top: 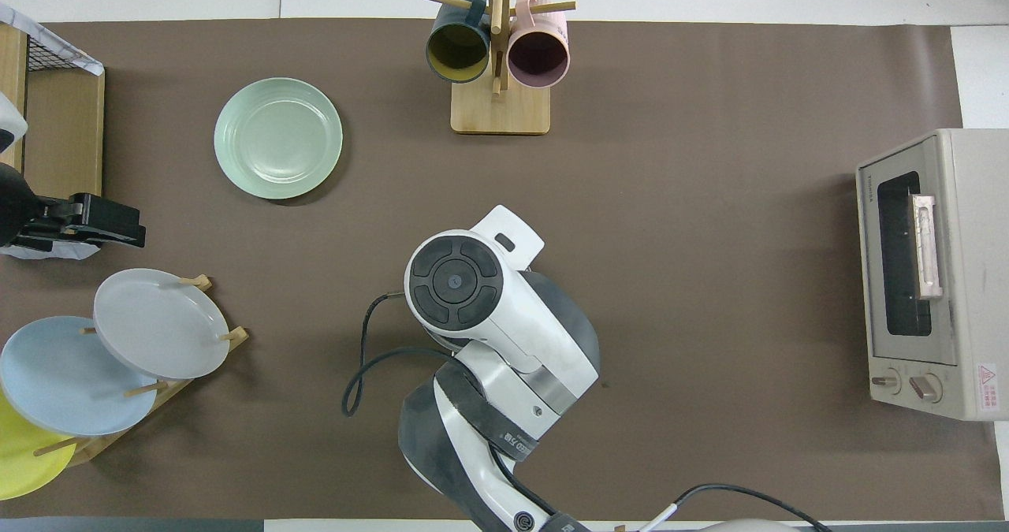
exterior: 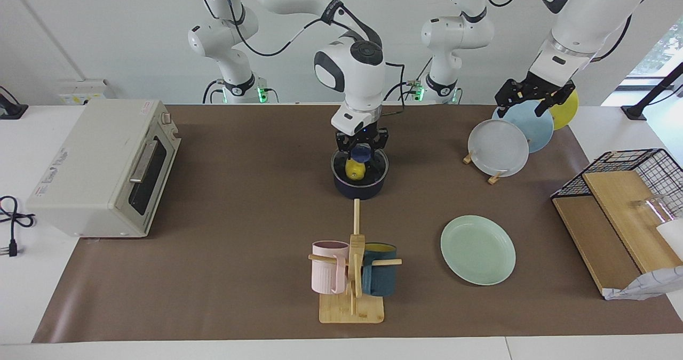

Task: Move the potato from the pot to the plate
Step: 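Lift the lid off the pot with the right gripper while the left gripper approaches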

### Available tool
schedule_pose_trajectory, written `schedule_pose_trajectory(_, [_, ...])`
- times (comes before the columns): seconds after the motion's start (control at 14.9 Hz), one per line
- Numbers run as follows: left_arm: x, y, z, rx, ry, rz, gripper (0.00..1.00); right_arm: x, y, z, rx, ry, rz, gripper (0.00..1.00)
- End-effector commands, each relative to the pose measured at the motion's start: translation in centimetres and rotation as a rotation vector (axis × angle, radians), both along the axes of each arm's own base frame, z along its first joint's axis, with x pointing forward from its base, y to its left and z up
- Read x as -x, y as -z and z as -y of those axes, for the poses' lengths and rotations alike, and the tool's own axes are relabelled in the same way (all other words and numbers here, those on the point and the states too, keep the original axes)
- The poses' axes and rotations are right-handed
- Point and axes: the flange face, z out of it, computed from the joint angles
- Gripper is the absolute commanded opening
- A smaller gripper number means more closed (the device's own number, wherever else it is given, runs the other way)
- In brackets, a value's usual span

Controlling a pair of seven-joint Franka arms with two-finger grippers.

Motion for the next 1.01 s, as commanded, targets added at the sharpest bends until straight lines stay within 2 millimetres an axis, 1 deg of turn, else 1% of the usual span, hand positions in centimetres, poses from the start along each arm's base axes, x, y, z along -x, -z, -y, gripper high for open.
schedule_pose_trajectory(0.0, [0.4, -0.1, -0.4, -0.011, -0.013, -0.006, 1.00, -0.5, -2.2, 0.4, 0.003, -0.029, 0.035, 0.41])
schedule_pose_trajectory(0.07, [0.4, -0.1, -0.4, -0.010, -0.013, -0.008, 1.00, -1.1, -3.9, 0.7, 0.007, -0.021, 0.034, 0.41])
schedule_pose_trajectory(0.13, [0.5, -0.1, -0.2, -0.011, -0.009, -0.009, 1.00, -1.5, -5.0, 1.0, 0.012, -0.021, 0.030, 0.41])
schedule_pose_trajectory(0.2, [0.5, -0.1, -0.1, -0.012, -0.008, -0.009, 1.00, -2.5, -5.8, 2.1, 0.017, -0.025, 0.031, 0.41])
schedule_pose_trajectory(0.27, [0.5, -0.1, 0.0, -0.010, -0.008, -0.006, 1.00, -3.8, -6.4, 4.0, 0.019, -0.033, 0.029, 0.41])
schedule_pose_trajectory(0.4, [0.3, -0.1, 0.3, -0.009, -0.005, 0.003, 1.00, -5.8, -7.0, 7.1, 0.022, -0.059, 0.025, 0.41])
schedule_pose_trajectory(0.47, [0.3, -0.2, 0.5, -0.008, 0.001, 0.006, 1.00, -7.0, -7.3, 9.2, 0.018, -0.066, 0.025, 0.41])
schedule_pose_trajectory(0.54, [0.3, -0.2, 0.7, -0.008, 0.004, 0.012, 1.00, -7.9, -7.2, 10.9, 0.023, -0.083, 0.016, 0.41])
schedule_pose_trajectory(0.61, [0.3, -0.2, 1.4, -0.007, 0.015, 0.018, 1.00, -8.7, -7.0, 12.6, 0.030, -0.106, 0.006, 0.41])
schedule_pose_trajectory(0.67, [0.5, -0.2, 3.1, -0.006, 0.041, 0.024, 1.00, -9.6, -6.8, 14.4, 0.035, -0.125, -0.001, 0.41])
schedule_pose_trajectory(0.74, [0.7, 0.2, 4.4, -0.007, 0.021, 0.029, 1.00, -10.5, -6.6, 16.5, 0.040, -0.134, -0.009, 0.41])
schedule_pose_trajectory(0.88, [1.7, 0.8, 8.5, 0.002, -0.057, 0.062, 1.00, -11.9, -5.7, 21.0, 0.045, -0.163, -0.030, 0.41])
schedule_pose_trajectory(0.94, [2.0, 1.6, 10.3, 0.018, -0.085, 0.072, 1.00, -12.4, -5.2, 23.5, 0.047, -0.175, -0.037, 0.41])
